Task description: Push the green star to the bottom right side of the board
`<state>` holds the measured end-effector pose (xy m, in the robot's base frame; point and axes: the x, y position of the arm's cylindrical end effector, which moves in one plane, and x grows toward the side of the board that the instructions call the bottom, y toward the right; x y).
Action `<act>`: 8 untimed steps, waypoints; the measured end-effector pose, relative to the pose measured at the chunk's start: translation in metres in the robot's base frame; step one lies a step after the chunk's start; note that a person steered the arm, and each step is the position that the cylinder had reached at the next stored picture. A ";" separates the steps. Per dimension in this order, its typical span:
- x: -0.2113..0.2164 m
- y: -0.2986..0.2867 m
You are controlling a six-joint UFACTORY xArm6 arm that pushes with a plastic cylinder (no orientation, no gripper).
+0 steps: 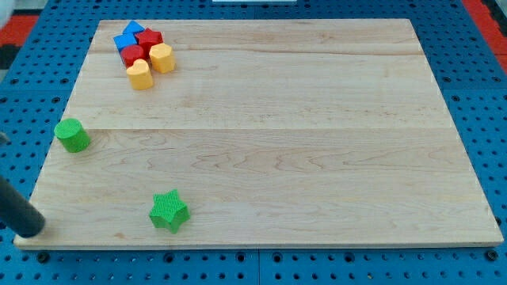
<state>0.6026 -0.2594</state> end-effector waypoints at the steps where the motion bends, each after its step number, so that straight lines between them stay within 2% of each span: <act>1: 0.000 0.069; 2: 0.000 0.107; 7: 0.016 0.167; 8: 0.015 0.115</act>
<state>0.6174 -0.1443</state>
